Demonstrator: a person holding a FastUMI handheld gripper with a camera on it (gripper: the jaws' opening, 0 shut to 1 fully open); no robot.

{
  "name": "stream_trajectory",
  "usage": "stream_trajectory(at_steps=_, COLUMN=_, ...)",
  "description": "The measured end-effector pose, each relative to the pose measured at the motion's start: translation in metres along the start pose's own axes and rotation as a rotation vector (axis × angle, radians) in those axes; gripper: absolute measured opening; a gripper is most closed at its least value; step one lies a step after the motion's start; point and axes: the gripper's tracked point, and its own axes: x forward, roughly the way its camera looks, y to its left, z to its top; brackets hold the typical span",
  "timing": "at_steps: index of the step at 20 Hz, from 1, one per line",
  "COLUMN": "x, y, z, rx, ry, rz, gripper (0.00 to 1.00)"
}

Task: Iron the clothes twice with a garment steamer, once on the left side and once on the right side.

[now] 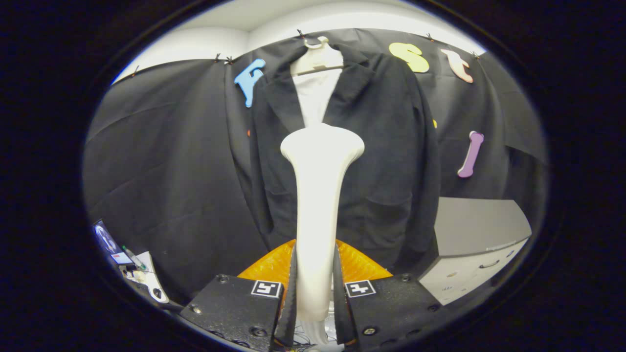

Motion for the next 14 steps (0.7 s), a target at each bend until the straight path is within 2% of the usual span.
stream_trajectory(at_steps=8, x=0.014, y=0.07, z=0.078, rx=-0.091, ry=-0.132, rz=0.082, gripper=0.34)
stream_trajectory(at_steps=14, x=0.04, y=0.099, z=0.117, rx=-0.129, ry=-0.187, rz=0.084, gripper=0.34)
